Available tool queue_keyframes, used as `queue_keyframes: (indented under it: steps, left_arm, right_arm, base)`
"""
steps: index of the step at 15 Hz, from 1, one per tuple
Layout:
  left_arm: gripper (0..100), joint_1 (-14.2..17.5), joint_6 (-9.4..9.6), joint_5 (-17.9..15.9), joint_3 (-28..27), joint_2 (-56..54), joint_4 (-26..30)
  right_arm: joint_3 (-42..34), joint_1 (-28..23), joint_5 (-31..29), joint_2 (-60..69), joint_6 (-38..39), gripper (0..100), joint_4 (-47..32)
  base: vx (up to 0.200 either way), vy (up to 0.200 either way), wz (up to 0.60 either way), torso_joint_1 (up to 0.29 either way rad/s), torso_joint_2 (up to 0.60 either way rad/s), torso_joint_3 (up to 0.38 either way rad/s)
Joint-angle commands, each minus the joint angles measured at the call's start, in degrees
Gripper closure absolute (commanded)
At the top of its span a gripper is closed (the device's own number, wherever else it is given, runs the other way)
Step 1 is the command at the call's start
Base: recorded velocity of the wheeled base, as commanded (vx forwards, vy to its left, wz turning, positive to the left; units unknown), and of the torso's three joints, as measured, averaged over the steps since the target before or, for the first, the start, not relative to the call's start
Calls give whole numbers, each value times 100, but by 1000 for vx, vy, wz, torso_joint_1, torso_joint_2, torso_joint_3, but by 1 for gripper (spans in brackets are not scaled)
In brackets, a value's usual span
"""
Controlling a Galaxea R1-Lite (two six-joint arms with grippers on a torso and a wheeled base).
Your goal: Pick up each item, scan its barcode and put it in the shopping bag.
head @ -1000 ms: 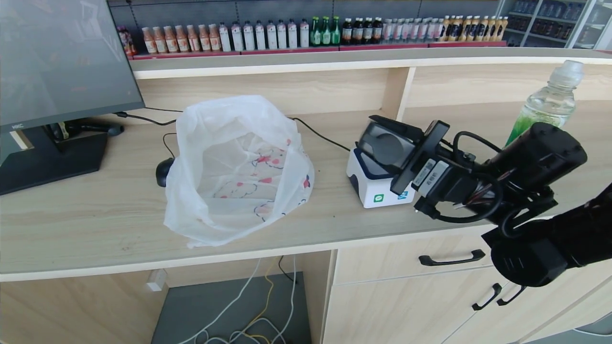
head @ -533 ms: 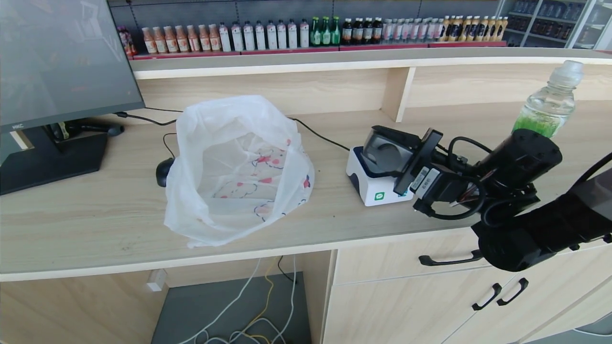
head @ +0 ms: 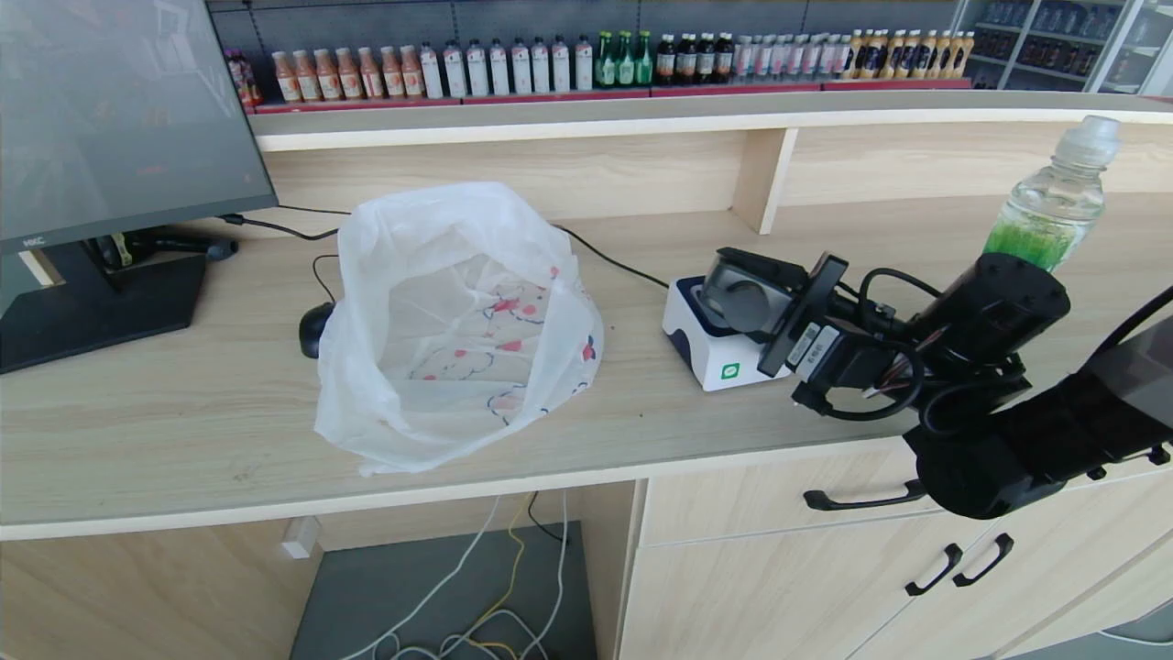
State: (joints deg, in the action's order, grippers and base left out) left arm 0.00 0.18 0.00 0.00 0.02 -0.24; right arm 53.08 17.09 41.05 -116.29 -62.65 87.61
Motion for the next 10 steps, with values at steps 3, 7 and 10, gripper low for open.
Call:
queue_keyframes:
  steps: [3, 7, 10]
  left_arm:
    - [0, 0, -1, 0, 0, -2, -2]
    - [0, 0, -1, 0, 0, -2, -2]
    - [0, 0, -1, 0, 0, -2, -2]
  right_arm:
    - [-8, -13, -18, 27, 7, 100, 1]
    - [-17, -22, -26, 27, 16, 100, -25]
    - [-17, -39, -35, 18, 25, 100, -43]
  base:
    - [0, 0, 0, 0, 0, 0]
    - [0, 0, 0, 0, 0, 0]
    - [0, 0, 0, 0, 0, 0]
